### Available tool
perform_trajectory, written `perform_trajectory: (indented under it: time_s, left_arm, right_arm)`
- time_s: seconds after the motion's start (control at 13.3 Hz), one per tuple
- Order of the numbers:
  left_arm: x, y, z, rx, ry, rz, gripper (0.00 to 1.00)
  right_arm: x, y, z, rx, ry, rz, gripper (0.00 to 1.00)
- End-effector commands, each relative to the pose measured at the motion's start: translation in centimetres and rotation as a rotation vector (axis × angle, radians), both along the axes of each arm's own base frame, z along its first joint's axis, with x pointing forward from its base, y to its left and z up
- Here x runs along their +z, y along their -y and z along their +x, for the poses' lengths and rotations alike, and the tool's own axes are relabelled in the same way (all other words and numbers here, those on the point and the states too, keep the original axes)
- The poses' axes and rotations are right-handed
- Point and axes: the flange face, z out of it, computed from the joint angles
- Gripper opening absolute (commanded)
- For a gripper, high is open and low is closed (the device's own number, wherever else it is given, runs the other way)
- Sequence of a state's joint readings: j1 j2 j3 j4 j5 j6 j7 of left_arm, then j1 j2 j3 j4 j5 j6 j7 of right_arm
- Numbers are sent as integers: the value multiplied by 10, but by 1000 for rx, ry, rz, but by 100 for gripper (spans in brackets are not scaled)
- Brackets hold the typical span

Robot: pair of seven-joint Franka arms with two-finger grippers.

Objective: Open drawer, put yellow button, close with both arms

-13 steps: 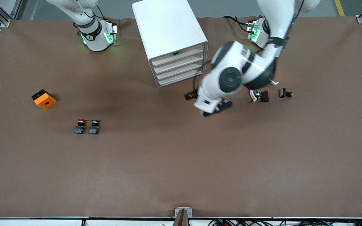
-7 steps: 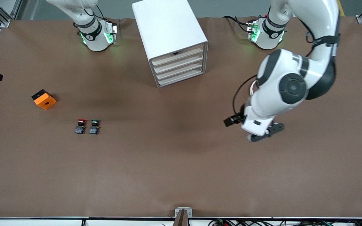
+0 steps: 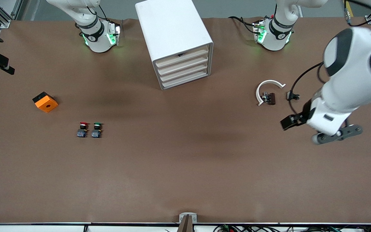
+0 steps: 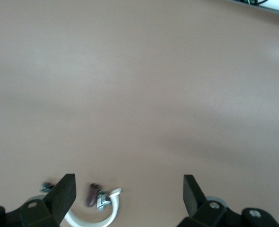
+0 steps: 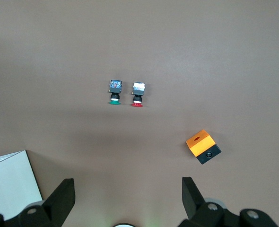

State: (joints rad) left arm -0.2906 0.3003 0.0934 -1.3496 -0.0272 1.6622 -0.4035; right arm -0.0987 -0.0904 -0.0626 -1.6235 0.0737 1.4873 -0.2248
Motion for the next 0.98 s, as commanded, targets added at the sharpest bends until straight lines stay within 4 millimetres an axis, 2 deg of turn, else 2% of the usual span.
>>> perform_trajectory:
  time_s: [0.0,0.15,0.3,0.38,0.45,0.6,0.75,0.9]
  left_arm:
    - [26,-18,-22,-46,-5,10,100]
    - [38,-42,-41,-66,-4,-9,100]
    - [48,-57,-66,-111,-4,-17,100]
    - [62,-71,-113,-189,5,-11,100]
    - [66,-73,-126,-206,6,-4,100]
    - [68,-64,-147,-220,8,18,100]
    - [80,-71,-153,-199,19,28,100]
    - [94,-72,-149,-180,46,30,100]
  right_arm:
    - [1,-16,-3,27,13,1,100]
    - [7,-25,-6,33,14,-32,100]
    - [12,-21,-12,-50,-2,-35,100]
    - [20,-25,-19,-38,-3,-63,100]
    - [21,-29,-19,-29,-2,-86,100]
    - [21,-34,-18,-19,-1,-91,100]
    - [22,-35,-19,-23,-2,-90,100]
    - [26,-35,-23,-24,4,-85,100]
